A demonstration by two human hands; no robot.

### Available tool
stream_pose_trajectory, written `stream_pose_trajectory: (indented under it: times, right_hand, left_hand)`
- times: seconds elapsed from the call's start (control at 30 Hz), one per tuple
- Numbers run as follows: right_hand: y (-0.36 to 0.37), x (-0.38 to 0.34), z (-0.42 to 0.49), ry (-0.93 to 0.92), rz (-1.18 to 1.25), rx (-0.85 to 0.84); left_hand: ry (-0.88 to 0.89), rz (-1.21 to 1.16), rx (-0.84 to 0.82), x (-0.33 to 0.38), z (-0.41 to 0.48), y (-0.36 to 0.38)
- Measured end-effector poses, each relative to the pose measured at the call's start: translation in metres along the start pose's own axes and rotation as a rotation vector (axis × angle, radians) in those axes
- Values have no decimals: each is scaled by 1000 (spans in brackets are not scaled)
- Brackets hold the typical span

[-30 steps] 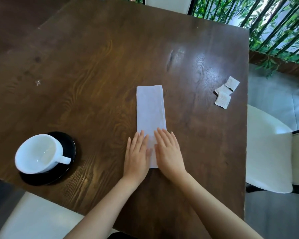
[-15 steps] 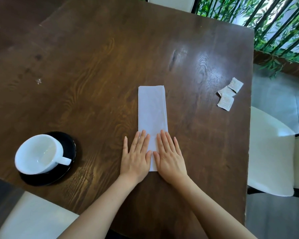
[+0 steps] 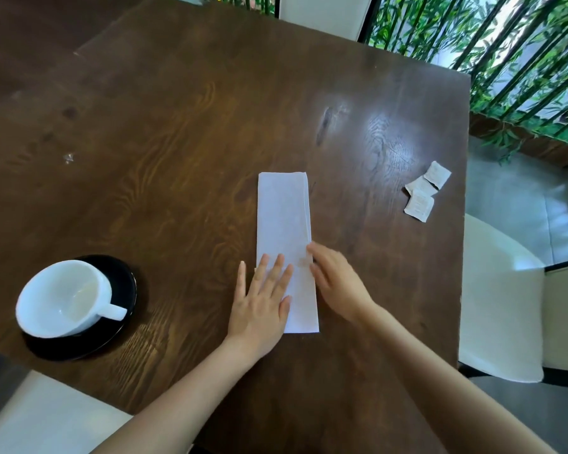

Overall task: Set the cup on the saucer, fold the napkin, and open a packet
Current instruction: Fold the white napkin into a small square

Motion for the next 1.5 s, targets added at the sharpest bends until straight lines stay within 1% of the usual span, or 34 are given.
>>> stream_pose_trajectory:
  times: [0.07, 0.1, 0.2, 0.27, 0.3, 0.4, 0.47, 0.57, 0.67, 0.73, 0.83, 0.97, 1.03, 1.23, 1.3, 1.33, 1.37, 1.4, 1.43, 1.47, 1.5]
  right_hand:
    - [-24, 6, 27, 72, 40, 115]
    - [-32, 11, 40, 137, 24, 136]
    - [-46, 27, 79, 317, 72, 86]
    - [-48, 32, 103, 381, 125, 39]
    - [-48, 35, 115, 418, 179, 30]
    - [-43, 38, 141, 572, 484, 36]
    - [-38, 36, 155, 616, 584, 48]
    - [-31, 36, 170, 657, 623, 25]
    - [-33, 29, 177, 662, 518, -18]
    - [-33, 27, 183, 657, 457, -44]
    - [-38, 27, 193, 622, 356, -2]
    - [-52, 26, 199, 559, 263, -24]
    - [-60, 22, 199, 505, 252, -48]
    - [-79, -5, 178, 362, 329, -77]
    - [-82, -15, 164, 285, 274, -84]
    - [-83, -19, 157, 241, 238, -89]
    - [-83, -22, 148, 197, 209, -94]
    - [-82, -25, 139, 154, 178, -97]
    - [-80, -27, 129, 116, 138, -98]
    - [-77, -28, 118, 84, 97, -96]
    - [-73, -29, 107, 54, 72, -95]
  left_hand:
    - [95, 10, -26, 14, 3, 3]
    - [130, 6, -39, 19, 4, 5]
    - [147, -29, -67, 21, 5, 5]
    - [155, -41, -77, 19, 4, 5]
    - [159, -51, -77, 19, 4, 7]
    - [155, -82, -77, 19, 5, 9]
    - [156, -82, -81, 19, 5, 8]
    - [159, -84, -65, 20, 5, 6]
    - [158, -94, -59, 20, 5, 7]
    - [156, -98, -66, 20, 5, 9]
    - [151, -91, -79, 19, 5, 12]
    - [153, -73, -85, 19, 5, 11]
    - [150, -65, -89, 20, 5, 9]
    - [174, -63, -157, 17, 5, 9]
    - [189, -175, -141, 15, 6, 6]
    - [185, -256, -102, 14, 7, 1]
    - [162, -361, -29, 10, 8, -6]
    - [104, -501, 61, 4, 9, -17]
    - [-10, -663, 133, -7, 11, -26]
    - [-169, -844, 160, -21, 13, -32]
    - [-347, -1052, 143, -34, 16, -34]
Point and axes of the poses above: each hand's wrist, its own z-axis towards the middle knuckle, its own y-axis out of the palm, x = y × z, the point moved 6 cm from there along z, towards the middle knuckle
